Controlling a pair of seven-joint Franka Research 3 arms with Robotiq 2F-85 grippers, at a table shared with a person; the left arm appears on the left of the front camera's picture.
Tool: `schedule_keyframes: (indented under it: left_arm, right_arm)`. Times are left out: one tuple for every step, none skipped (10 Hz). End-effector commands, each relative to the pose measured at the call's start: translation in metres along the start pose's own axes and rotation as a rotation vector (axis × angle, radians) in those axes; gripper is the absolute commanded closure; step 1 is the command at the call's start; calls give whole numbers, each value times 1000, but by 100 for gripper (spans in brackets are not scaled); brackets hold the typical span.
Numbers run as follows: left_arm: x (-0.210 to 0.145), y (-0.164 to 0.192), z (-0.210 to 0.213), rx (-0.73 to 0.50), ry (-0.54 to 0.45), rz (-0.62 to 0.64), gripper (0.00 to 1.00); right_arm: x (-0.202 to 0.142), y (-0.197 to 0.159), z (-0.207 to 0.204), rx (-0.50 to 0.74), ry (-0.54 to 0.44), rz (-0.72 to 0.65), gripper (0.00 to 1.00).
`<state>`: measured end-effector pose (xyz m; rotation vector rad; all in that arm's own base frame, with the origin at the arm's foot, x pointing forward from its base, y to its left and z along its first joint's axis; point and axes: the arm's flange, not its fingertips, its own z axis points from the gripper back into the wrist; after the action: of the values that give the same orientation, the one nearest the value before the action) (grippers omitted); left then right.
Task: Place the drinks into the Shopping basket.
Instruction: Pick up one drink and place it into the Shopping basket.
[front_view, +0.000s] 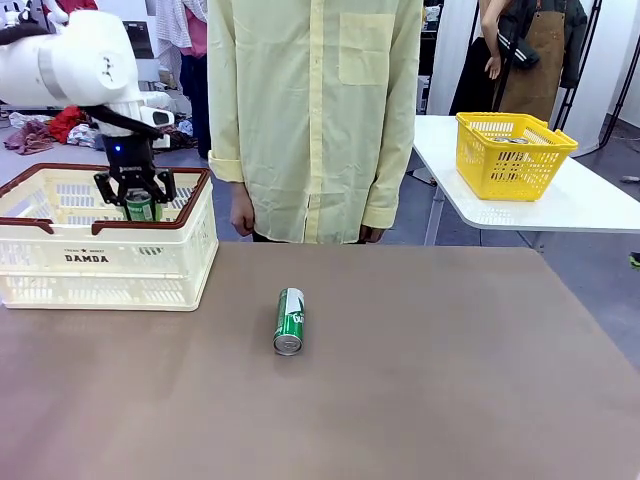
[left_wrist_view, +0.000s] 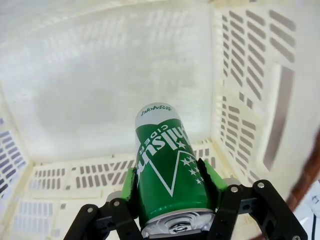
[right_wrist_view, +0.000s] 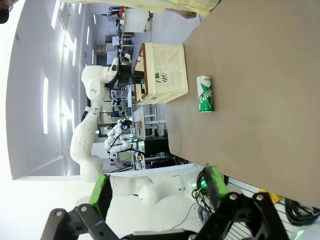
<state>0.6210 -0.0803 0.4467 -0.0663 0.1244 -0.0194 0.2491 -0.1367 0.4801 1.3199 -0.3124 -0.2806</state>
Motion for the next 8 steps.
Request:
schedule_keyframes:
  left_arm:
    - [9, 8, -9, -48, 30, -18, 100]
    - [11, 9, -16, -55, 40, -28, 100]
    - [12, 10, -22, -62, 47, -30, 100]
    - [13, 10, -26, -55, 51, -33, 100]
    - [13, 11, -30, -55, 54, -29, 100]
    - [12, 11, -33, -51, 55, -30, 100]
    - [12, 11, -32, -47, 52, -32, 100]
    - [12, 10, -32, -47, 55, -37, 79]
  right_arm:
    - [0, 5, -1, 16, -8, -10, 0]
    - [0, 5, -1, 16, -8, -10, 0]
    - [0, 5, -1, 16, -8, -10, 0]
    - [0, 5, -1, 16, -8, -10, 0]
    - [0, 5, -1, 16, -8, -10, 0]
    - [0, 5, -1, 16, -8, -10, 0]
    - [0, 5, -1, 16, -8, -10, 0]
    - [0, 5, -1, 16, -8, -10, 0]
